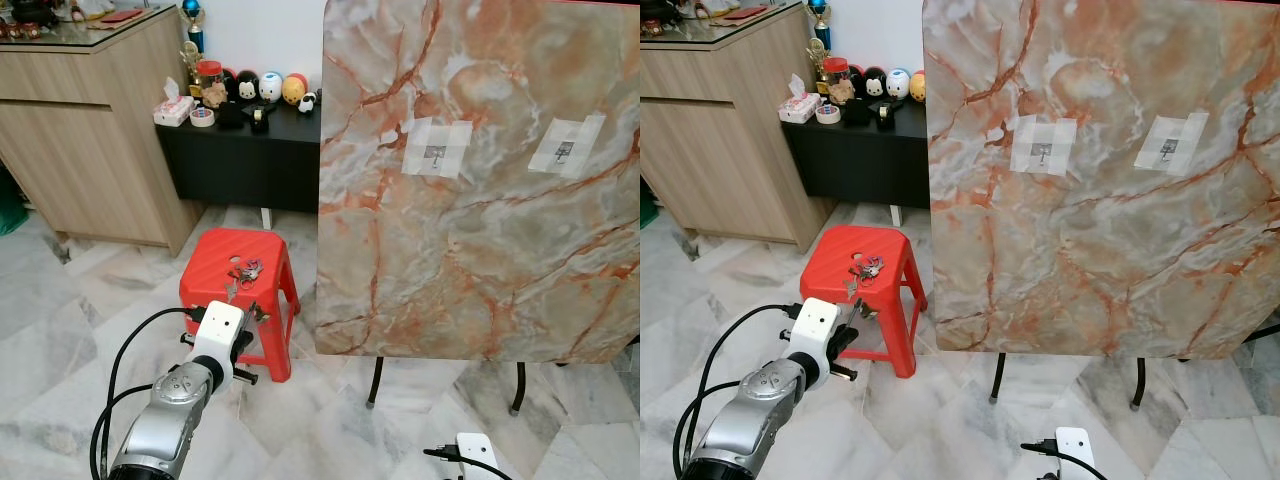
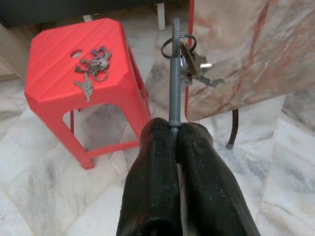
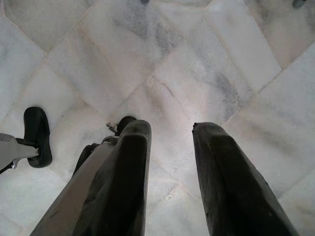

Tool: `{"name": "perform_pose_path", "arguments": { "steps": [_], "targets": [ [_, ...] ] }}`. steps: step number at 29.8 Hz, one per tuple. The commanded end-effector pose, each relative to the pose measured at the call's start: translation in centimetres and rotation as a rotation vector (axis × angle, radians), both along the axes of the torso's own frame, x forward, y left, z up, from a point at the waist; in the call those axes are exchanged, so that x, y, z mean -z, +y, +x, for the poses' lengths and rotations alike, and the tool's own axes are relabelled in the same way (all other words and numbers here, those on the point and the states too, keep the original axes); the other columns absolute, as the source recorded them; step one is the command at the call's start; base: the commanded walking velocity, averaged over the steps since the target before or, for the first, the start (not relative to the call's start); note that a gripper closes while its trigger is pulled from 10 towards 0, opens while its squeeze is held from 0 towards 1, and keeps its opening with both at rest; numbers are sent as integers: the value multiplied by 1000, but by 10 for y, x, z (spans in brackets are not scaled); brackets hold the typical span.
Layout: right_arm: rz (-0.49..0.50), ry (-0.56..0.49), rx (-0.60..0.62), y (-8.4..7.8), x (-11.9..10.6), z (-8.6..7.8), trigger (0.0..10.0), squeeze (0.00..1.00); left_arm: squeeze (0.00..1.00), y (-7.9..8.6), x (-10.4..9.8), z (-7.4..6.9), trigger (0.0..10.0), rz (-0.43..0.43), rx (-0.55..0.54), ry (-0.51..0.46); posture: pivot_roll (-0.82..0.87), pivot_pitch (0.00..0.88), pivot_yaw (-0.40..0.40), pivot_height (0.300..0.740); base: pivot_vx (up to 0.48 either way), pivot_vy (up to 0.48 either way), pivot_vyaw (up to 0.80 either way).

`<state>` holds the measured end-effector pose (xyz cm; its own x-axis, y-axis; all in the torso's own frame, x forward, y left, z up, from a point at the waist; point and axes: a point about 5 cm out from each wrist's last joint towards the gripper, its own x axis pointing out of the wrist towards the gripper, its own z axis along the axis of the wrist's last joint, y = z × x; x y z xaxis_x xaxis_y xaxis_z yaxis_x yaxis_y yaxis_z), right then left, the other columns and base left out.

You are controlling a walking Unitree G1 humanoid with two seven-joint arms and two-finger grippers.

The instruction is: Hang keys on a hook

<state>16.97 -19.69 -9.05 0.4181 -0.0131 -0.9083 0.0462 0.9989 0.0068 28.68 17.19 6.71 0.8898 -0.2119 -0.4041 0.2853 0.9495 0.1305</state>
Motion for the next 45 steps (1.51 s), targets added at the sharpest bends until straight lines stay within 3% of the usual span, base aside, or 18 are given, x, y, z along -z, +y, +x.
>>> {"name": "perform_pose_path", "arguments": {
  "steps": [1, 12, 21, 45],
  "targets": [
    [1, -11, 12, -1, -1, 2, 10000, 0, 0, -7, -7, 4, 10000, 6, 24, -27, 76, 0, -88, 740, 0, 0, 0],
    [-12, -30, 25, -3, -1, 1, 10000, 0, 0, -31, -15, 8, 10000, 1, 114, -89, 61, 0, -73, 740, 0, 0, 0],
    [-28, -30, 57, -3, 0, -1, 10000, 0, 0, -38, -16, 8, 10000, 3, 169, -111, 52, 0, -52, 740, 0, 0, 0],
    [-37, -21, 30, -3, 0, -1, 10000, 0, 0, -40, -20, 7, 10000, -7, 176, -164, 67, 0, -65, 740, 0, 0, -788]
  ]
}}
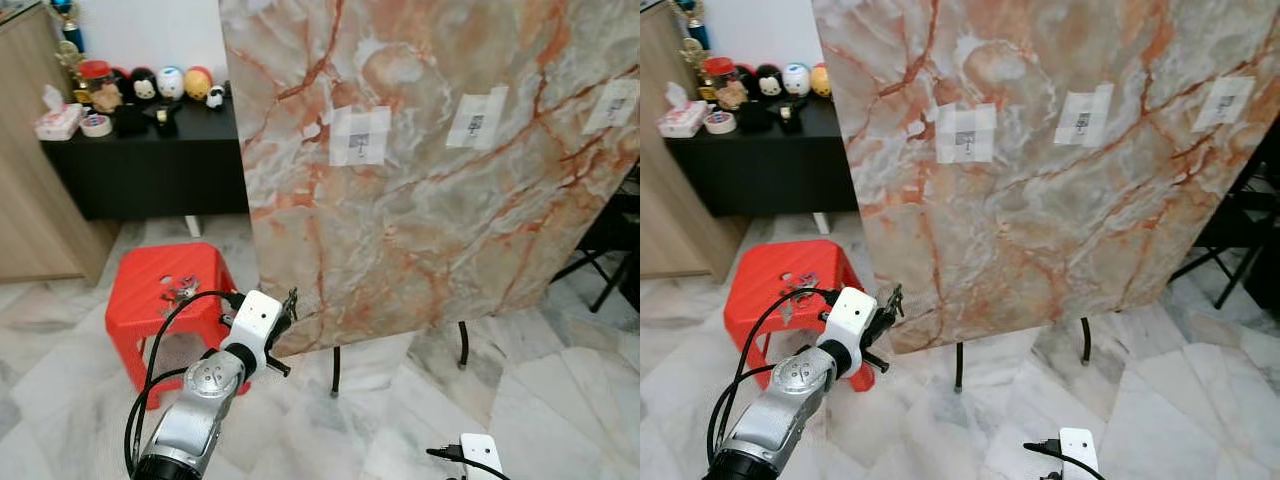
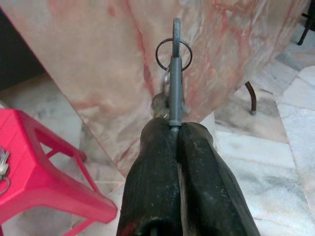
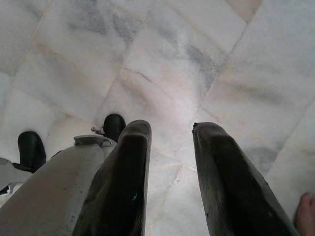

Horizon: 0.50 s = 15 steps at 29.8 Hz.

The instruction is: Hang keys on a hook

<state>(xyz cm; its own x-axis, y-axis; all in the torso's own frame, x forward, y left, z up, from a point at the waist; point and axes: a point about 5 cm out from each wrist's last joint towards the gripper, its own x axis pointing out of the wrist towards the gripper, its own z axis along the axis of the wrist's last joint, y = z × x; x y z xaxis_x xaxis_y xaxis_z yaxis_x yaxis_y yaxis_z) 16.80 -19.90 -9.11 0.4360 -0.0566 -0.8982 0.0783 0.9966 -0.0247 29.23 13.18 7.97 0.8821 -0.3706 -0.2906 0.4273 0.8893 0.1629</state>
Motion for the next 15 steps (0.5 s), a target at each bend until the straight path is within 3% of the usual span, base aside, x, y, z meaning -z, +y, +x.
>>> {"name": "perform_pose_path", "arguments": {
  "steps": [1, 14, 15],
  "targets": [
    [-4, 0, -2, -1, -1, 1, 10000, 0, 0, 0, -8, 1, 10000, 1, 2, -43, 67, 0, -65, 740, 0, 0, -788],
    [-2, -3, -1, -1, -1, 3, 10000, 0, 0, -5, -11, 2, 10000, 9, 35, -69, 65, 0, -64, 740, 0, 0, -788],
    [-2, -3, -3, -1, -1, 3, 10000, 0, 0, -4, -11, 2, 10000, 16, 34, -71, 66, 0, -65, 740, 0, -472, -788]
  ]
}}
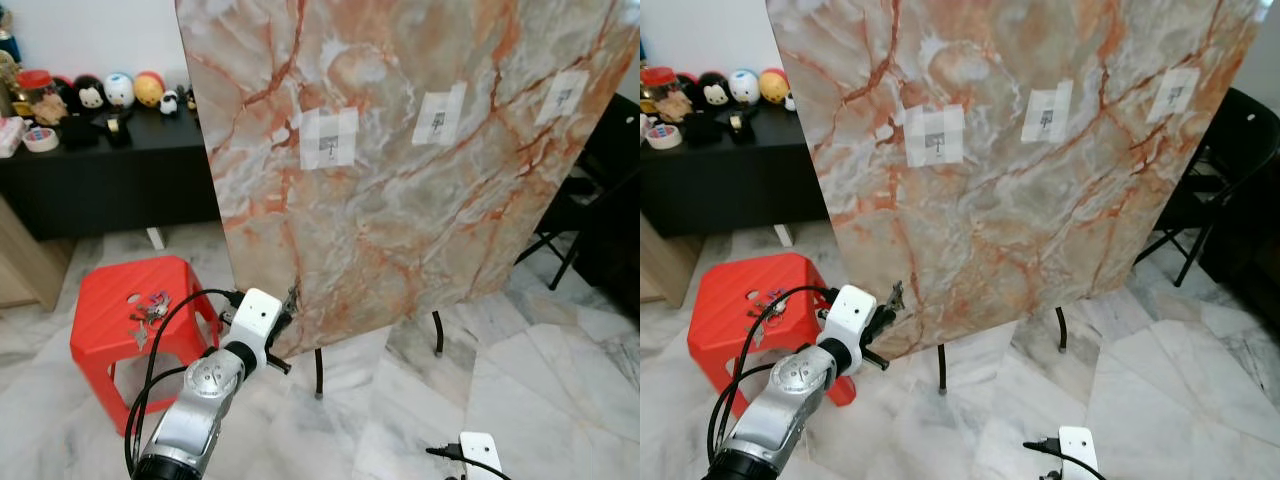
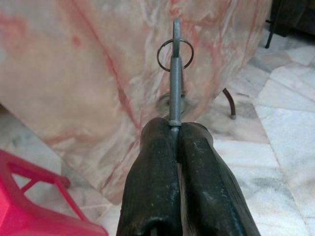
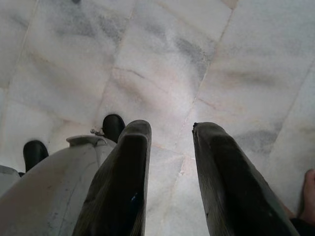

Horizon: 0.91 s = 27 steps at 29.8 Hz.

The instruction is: Hang keys on a hook

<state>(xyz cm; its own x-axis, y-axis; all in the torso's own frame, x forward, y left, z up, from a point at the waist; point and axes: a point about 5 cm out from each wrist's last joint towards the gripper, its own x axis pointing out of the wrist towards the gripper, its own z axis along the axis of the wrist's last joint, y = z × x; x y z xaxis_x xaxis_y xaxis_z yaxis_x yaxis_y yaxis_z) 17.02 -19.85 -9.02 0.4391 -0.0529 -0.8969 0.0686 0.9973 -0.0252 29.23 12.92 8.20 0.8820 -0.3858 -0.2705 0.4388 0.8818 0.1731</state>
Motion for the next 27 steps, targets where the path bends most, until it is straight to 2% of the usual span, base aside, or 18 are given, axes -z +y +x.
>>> {"name": "perform_pose_path", "arguments": {
  "steps": [1, 8, 22, 27],
  "targets": [
    [-2, 0, 5, -2, -1, 1, 10000, 0, 0, -2, -9, 2, 10000, 15, 14, -49, 66, 0, -65, 740, 0, -472, -788],
    [-5, -2, 0, -2, -1, 1, 10000, 0, 0, 0, -10, 3, 10000, 3, -1, -57, 68, 0, -67, 740, 0, -40, -788],
    [7, -23, 20, 0, -1, 3, 10000, 0, 0, -2, -23, 9, 10000, -3, -12, -124, 67, 0, -60, 740, 0, 0, 0],
    [9, -25, 22, 0, -1, 3, 10000, 0, 0, -4, -26, 9, 10000, 25, -5, -150, 66, 0, -57, 740, 0, 0, 0]
  ]
}}
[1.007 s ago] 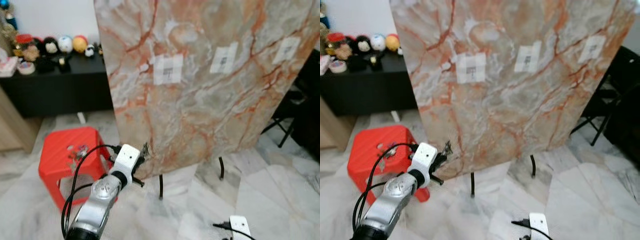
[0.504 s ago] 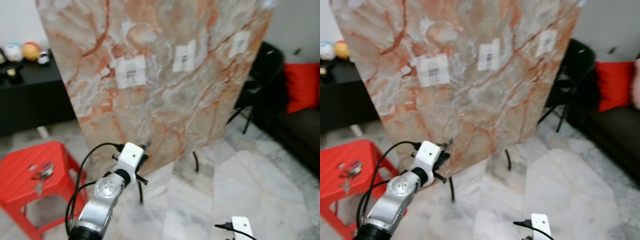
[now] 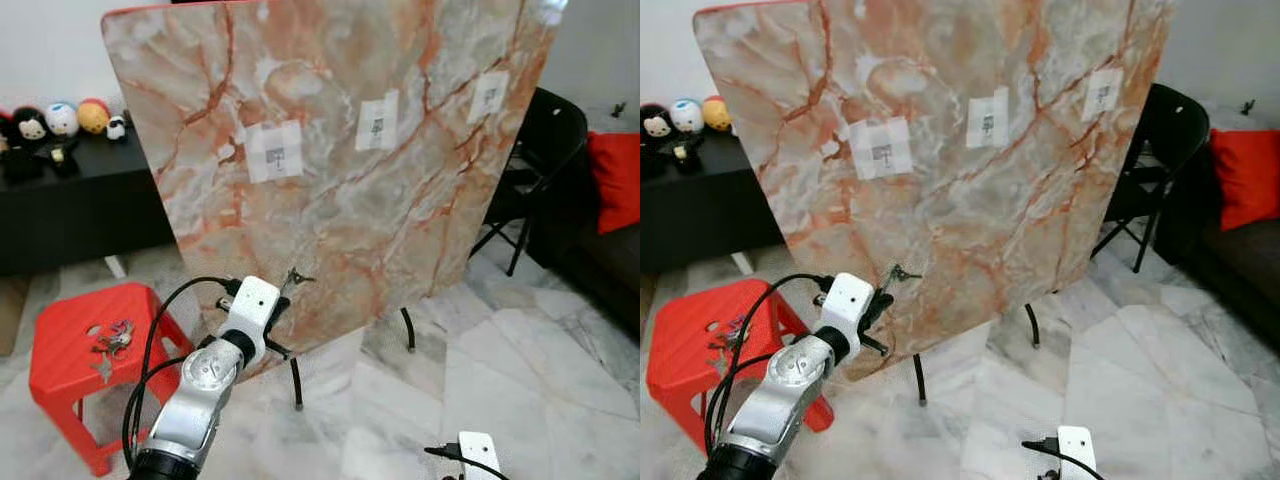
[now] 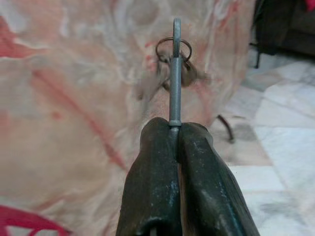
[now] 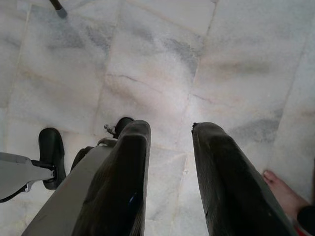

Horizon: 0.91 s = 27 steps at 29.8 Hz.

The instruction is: Hang keys on a hook

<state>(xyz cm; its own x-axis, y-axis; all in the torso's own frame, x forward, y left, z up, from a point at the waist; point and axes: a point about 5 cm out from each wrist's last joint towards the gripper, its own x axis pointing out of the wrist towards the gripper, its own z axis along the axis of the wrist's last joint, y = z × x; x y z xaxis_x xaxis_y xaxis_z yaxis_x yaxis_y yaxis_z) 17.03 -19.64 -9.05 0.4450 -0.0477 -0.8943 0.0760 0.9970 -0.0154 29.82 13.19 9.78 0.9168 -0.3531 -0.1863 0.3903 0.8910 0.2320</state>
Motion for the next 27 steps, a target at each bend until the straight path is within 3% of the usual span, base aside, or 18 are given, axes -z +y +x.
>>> {"name": "perform_pose_path", "arguments": {
  "steps": [1, 9, 27],
  "targets": [
    [0, -19, 16, -2, -2, 3, 10000, 0, 0, -7, -8, 2, 10000, 35, 31, -53, 66, 0, -57, 740, 0, 0, 0],
    [-4, -18, 12, -2, -2, 3, 10000, 0, 0, -7, -2, -2, 10000, 83, 45, -54, 69, 0, -58, 740, 0, 0, 0],
    [-2, -20, -3, -1, -1, 2, 10000, 0, 0, -10, -8, 2, 10000, 51, 39, -85, 59, 0, -47, 740, 0, 0, 0]
  ]
}}
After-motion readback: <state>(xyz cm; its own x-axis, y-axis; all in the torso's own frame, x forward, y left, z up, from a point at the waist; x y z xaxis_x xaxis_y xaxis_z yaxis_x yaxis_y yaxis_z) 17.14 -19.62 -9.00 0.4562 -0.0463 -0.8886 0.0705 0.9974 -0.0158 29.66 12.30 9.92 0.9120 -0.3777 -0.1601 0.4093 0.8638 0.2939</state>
